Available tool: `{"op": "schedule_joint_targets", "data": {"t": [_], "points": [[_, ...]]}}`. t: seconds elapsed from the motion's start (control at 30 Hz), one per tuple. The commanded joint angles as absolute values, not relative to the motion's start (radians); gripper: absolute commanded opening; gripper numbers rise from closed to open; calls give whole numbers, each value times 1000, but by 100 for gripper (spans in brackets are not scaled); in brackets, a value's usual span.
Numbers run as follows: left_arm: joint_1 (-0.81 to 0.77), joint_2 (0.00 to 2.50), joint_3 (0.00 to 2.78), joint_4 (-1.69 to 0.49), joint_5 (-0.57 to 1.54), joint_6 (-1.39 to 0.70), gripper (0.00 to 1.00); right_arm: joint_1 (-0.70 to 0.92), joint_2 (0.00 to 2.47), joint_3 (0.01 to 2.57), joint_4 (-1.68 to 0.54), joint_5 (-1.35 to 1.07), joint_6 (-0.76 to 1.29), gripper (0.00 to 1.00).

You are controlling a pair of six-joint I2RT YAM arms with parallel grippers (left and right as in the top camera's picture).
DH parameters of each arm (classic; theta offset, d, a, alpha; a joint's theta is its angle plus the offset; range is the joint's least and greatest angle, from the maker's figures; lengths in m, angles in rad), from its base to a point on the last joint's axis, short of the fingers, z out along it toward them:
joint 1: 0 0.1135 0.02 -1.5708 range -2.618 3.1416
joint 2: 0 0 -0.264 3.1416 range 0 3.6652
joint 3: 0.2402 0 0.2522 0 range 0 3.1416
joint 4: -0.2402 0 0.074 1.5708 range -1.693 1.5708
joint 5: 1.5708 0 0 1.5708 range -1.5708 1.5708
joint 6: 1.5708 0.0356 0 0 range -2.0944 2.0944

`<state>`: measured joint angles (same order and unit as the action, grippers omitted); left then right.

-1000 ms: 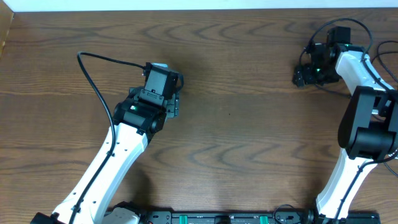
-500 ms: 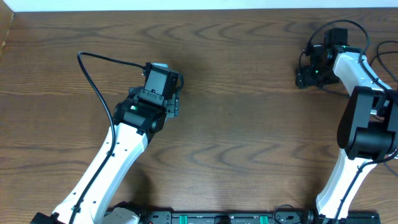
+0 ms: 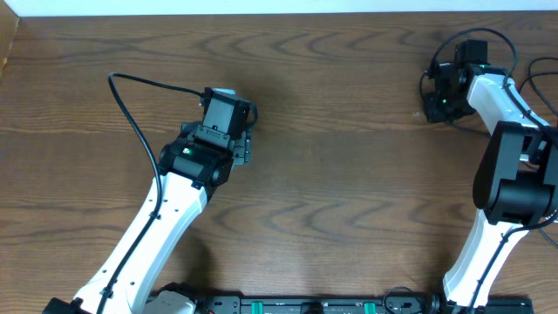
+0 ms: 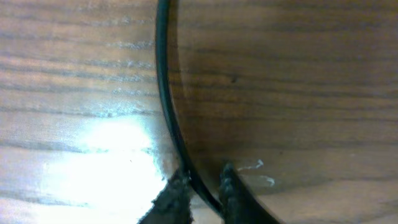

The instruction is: Untangle cables

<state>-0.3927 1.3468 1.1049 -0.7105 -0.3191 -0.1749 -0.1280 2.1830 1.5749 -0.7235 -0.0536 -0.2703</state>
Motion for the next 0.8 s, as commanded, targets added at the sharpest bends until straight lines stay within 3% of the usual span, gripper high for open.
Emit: {"op": "schedule_joint_targets", "data": {"t": [0.0, 0.43, 0.77], "points": [[-388, 1353, 1099, -714, -322, -161, 83, -123, 2207, 1540, -740, -51, -258, 1], [-388, 1353, 1099, -714, -322, -161, 83, -138, 2186, 1585, -777, -59, -154, 1], [-388, 1353, 1099, -714, -322, -161, 83, -178, 1974, 1660, -834, -60, -93, 1]]}}
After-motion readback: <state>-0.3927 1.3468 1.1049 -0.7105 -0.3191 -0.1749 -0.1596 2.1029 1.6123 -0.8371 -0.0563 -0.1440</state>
